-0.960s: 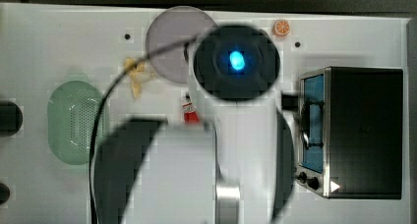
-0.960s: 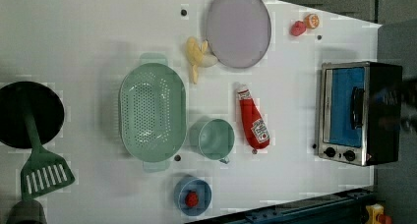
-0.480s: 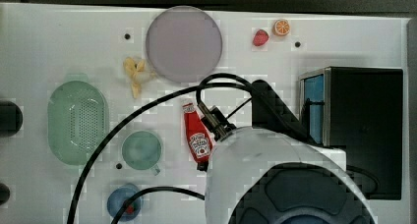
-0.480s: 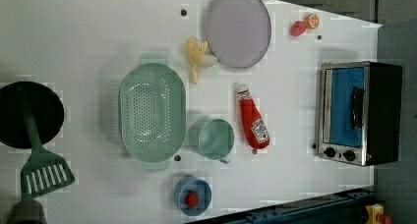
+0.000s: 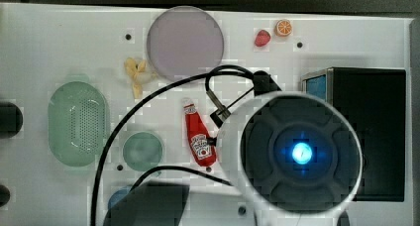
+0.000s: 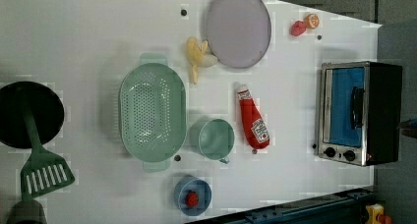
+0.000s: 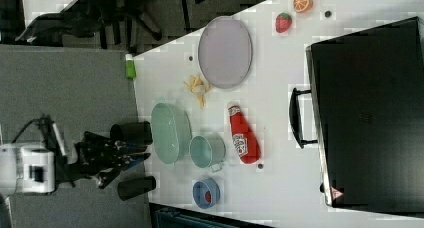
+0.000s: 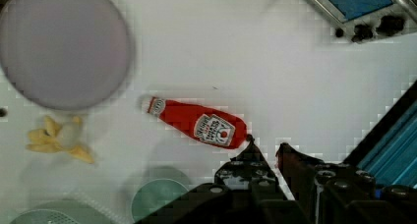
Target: Flap open oven.
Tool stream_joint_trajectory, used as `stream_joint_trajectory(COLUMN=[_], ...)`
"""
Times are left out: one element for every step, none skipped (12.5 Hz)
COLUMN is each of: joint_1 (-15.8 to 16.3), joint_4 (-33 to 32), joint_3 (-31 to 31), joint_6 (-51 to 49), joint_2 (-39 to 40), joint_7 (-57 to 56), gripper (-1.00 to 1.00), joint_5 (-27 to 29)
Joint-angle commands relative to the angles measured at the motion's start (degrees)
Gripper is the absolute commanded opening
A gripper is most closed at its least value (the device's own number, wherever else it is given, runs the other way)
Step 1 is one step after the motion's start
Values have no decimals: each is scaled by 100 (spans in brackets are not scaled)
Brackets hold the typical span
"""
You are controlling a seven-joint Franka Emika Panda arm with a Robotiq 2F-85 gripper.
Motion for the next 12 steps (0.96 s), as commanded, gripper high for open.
stream_joint_trajectory(joint_1=[-70,-76,-80,-82,-86,-94,-104,-112,-121,-129,-133,-135], joint_4=[-72,-101,-143,-219,-315,-429,-557,-701,-861,-1039,-1221,-1395], joint_3=[-356,-491,-643,-791,-931,-1068,-1204,-1336,-1468,-1604,-1741,-1881], joint_6=[62,127,199,322,542,827,1141,1470,1814,2172,2515,2849], joint_2=[70,135,209,290,370,447,513,578,642,703,770,848], joint_7=[-729,-1171,-1726,-2360,-2994,-3625,-4210,-4752,-5198,-5537,-5780,-5984], gripper=[-65,-65,-65,-65,-65,-65,-65,-65,-65,-65,-65,-65], joint_5=[-17,-36,-56,-105,-163,-209,-288,-373,-431,-441,-441,-441])
